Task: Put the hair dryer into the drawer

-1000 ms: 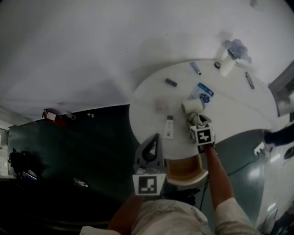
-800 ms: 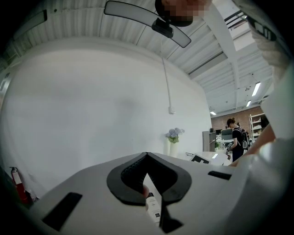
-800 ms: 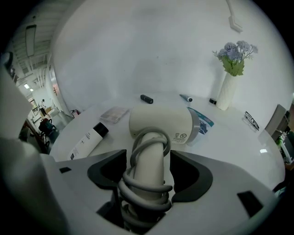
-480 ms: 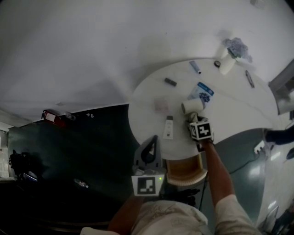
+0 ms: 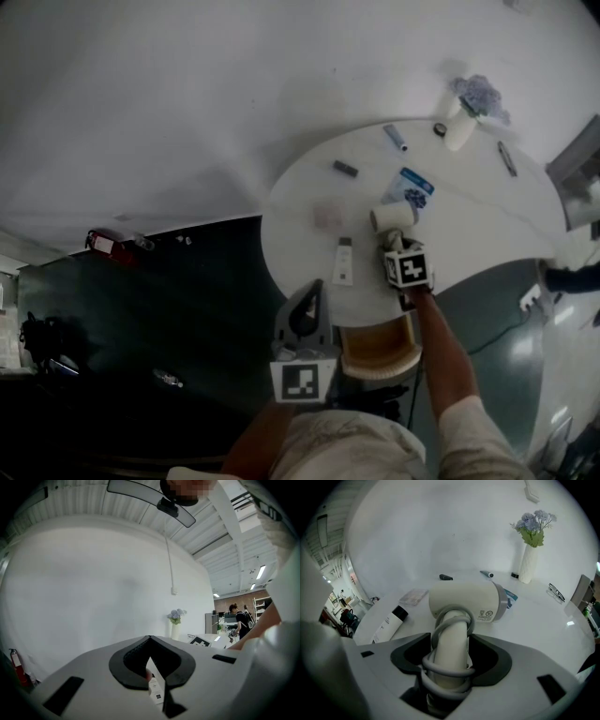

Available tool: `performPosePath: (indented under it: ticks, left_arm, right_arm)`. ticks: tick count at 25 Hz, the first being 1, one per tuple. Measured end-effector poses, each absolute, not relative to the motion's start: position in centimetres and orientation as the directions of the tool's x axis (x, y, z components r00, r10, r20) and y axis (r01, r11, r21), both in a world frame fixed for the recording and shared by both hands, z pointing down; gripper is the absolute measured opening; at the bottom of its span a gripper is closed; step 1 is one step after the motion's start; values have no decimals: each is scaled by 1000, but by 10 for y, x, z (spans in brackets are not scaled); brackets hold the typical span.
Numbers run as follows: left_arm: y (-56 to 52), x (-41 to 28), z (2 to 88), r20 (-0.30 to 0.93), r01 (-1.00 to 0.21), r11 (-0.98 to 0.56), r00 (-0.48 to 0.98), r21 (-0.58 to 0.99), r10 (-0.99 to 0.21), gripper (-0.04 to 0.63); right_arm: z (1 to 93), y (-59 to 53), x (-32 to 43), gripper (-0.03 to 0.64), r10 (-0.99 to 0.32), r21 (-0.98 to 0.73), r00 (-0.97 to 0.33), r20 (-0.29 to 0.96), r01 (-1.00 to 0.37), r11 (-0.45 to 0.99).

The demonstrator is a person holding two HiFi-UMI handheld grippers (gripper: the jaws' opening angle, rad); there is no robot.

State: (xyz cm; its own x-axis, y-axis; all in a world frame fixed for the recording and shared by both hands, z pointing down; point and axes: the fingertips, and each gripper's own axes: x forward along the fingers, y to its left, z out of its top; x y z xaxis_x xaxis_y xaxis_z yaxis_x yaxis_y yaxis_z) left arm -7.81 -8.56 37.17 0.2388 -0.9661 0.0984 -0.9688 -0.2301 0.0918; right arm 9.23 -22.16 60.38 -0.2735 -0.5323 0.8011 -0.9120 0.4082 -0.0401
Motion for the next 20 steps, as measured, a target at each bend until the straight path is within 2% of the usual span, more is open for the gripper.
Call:
performPosePath:
  ticks: [9, 20]
  left_arm:
    - [-87, -83, 369, 77, -971, -228, 233, 69, -970, -5]
    - [-86, -75, 360, 59, -964, -254, 258, 73, -964, -5]
  right_arm:
    - [597, -203, 89, 264, -545, -4, -261, 797, -904, 427]
    - [530, -174, 79, 264, -662, -8, -312, 681, -907, 420]
